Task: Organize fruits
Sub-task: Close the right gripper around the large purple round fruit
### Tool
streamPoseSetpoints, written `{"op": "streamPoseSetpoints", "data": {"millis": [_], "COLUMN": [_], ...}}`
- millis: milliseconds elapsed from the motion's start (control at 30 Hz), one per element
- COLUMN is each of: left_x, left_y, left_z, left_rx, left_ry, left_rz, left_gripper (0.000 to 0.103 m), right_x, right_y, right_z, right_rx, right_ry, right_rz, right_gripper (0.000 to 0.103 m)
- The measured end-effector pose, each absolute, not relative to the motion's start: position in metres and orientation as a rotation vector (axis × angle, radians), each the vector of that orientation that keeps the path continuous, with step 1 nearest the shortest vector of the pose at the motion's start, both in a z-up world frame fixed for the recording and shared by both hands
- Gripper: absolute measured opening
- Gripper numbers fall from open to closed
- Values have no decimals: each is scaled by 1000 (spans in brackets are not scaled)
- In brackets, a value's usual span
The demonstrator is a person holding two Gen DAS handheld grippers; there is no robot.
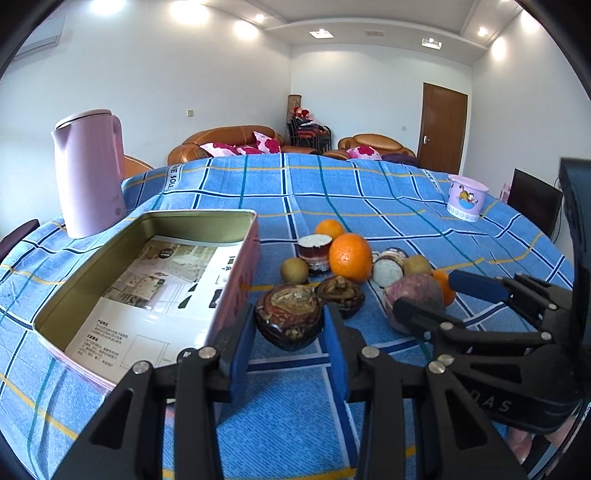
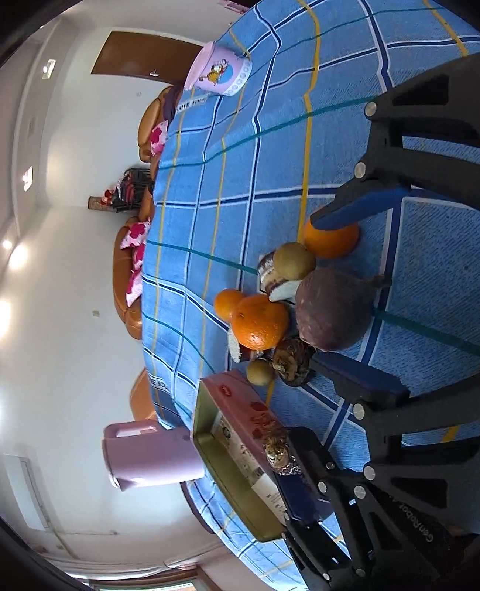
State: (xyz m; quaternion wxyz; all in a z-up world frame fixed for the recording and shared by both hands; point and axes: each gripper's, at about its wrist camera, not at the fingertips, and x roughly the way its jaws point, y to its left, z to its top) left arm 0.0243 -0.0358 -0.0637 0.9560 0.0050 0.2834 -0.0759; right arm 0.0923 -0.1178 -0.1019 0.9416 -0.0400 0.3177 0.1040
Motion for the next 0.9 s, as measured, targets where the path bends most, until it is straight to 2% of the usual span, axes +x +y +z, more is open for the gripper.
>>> {"op": "streamPoseSetpoints", "data": {"millis": [167, 267, 567, 900], "left_x": [23, 23, 22, 19], "left_y": [-36, -36, -35, -35], "left_z": [-64, -63, -63, -60], "left_rx": [9, 4, 6, 1], "left_ry": [572, 569, 564, 539], "left_rz": [-152, -150, -151, -154], "left_gripper": [39, 39, 39, 39], "right_x": [94, 91, 93, 84], "right_y": [-113, -107, -112, -122], "right_z": [-103, -105, -105, -99], "right_rx": [-114, -141, -103, -33], "right_ry": [655, 652, 661, 586], "right_rz": [201, 235, 248, 279], "right_gripper": [68, 53, 52, 52]}}
